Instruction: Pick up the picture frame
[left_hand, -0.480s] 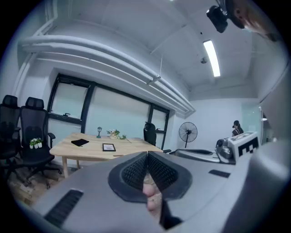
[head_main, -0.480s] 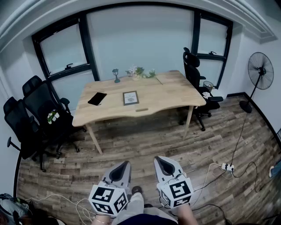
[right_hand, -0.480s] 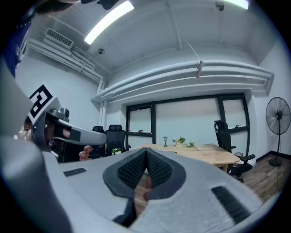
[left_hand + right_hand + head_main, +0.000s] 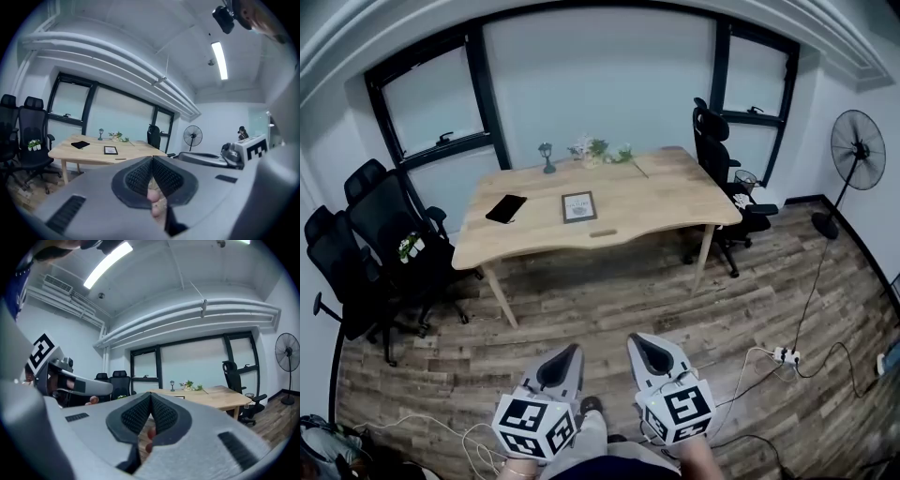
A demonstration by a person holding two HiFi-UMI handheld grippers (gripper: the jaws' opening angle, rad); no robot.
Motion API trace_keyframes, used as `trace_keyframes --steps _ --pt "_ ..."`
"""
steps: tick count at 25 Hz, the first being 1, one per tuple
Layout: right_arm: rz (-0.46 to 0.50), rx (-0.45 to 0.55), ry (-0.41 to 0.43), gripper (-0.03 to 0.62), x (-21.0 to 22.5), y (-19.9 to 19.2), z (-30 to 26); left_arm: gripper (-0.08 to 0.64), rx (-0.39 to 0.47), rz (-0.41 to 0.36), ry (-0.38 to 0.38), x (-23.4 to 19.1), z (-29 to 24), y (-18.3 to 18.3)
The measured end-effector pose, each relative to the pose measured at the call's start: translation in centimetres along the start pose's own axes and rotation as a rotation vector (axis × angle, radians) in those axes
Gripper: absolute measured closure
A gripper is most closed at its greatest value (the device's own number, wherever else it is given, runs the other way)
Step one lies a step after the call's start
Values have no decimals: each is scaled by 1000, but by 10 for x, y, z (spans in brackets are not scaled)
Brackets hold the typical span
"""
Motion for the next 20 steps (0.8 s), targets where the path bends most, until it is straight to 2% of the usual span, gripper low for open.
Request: trace_keyframes --steps 6,12,17,20 --pt "-27 -3 23 592 5 5 -18 552 -10 -11 -13 -12 -15 3" --pt "1 -21 15 592 11 5 -37 552 -15 -12 -24 -21 -31 7" --pt "-27 -25 20 592 17 3 -54 552 -23 -9 -34 -30 -44 10" --pt "14 -39 4 592 19 5 -64 552 -28 -3 -39 -37 -52 12"
Point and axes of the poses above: the fingertips, and each gripper's own axes: z backward along the fingers, x to its right, y out of its top, the point moved 5 cm from there along z, backward along the fingers, and after that the axes turned 3 degrees about -x, right-handed, at the moved point
